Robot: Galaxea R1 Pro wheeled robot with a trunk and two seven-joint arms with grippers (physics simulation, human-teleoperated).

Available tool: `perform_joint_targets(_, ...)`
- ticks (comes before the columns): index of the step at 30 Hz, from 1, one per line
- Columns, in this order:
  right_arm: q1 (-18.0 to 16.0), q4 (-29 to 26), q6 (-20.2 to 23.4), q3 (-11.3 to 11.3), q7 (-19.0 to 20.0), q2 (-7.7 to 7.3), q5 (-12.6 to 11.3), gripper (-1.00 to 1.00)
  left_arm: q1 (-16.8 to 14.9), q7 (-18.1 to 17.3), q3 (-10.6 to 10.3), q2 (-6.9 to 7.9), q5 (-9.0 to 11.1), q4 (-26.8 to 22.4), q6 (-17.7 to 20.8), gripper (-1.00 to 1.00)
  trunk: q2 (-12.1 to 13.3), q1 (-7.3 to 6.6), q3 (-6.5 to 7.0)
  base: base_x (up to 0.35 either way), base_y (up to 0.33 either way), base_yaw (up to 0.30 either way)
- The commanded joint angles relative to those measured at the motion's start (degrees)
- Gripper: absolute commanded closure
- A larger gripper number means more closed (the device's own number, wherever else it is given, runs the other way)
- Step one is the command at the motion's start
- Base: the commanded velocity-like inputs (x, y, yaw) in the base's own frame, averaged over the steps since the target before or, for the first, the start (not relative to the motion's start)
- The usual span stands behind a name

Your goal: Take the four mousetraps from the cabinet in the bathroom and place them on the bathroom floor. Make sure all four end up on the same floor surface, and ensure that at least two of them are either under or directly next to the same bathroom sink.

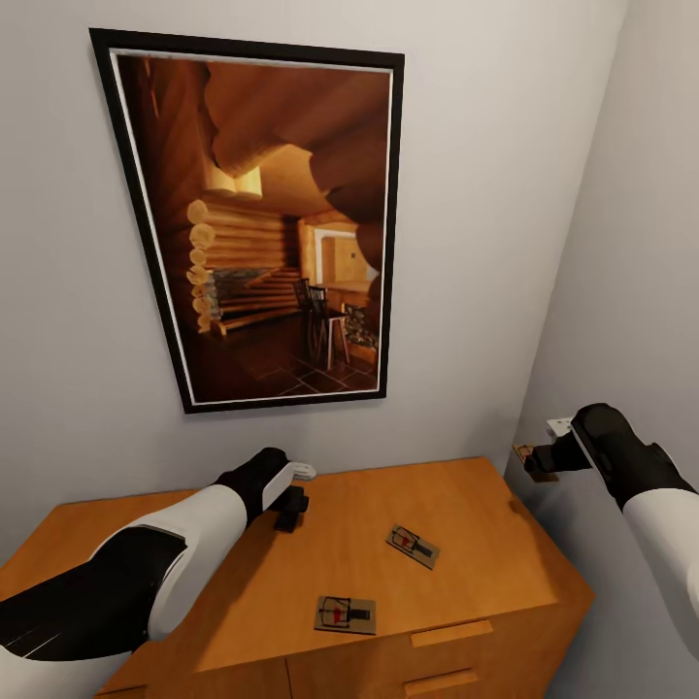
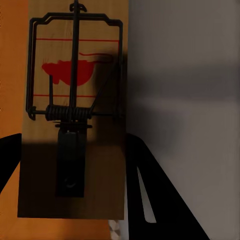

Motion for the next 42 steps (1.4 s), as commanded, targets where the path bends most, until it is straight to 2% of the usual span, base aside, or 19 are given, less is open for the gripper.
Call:
perform_joint_targets(1,-0.1,-0.1,0.2,0.2,0.4,-0.07,0.5,1.00,0.0,0.4,-0.3,0.00,0.6,-0.1,0.2,-1.00,-0.1,0.02,-0.10,0.000,0.000,0.000)
perform_joint_targets(12,-0.1,-0.1,0.1,0.3,0.5,-0.04,0.5,1.00,0.0,-0.1,-0.3,0.00,0.6,0.8,-0.6,-1.00,-0.1,0.02,-0.10,0.000,0.000,0.000)
perform_joint_targets(20,-0.1,0.0,0.1,0.2,0.5,-0.28,0.5,1.00,0.3,-4.7,-0.3,0.00,0.5,1.2,-1.1,-1.00,-0.1,0.02,-0.10,0.000,0.000,0.000)
perform_joint_targets(36,-0.1,0.0,0.0,0.2,0.5,-0.38,0.5,1.00,0.4,-5.2,-0.3,0.00,0.6,1.4,-1.2,-1.00,-0.1,0.02,-0.10,0.000,0.000,0.000)
perform_joint_targets(42,-0.1,0.0,0.0,0.3,0.5,-0.38,0.5,1.00,0.4,-5.2,-0.3,0.00,0.6,3.2,-1.9,-1.00,-0.1,0.02,-0.10,0.000,0.000,0.000)
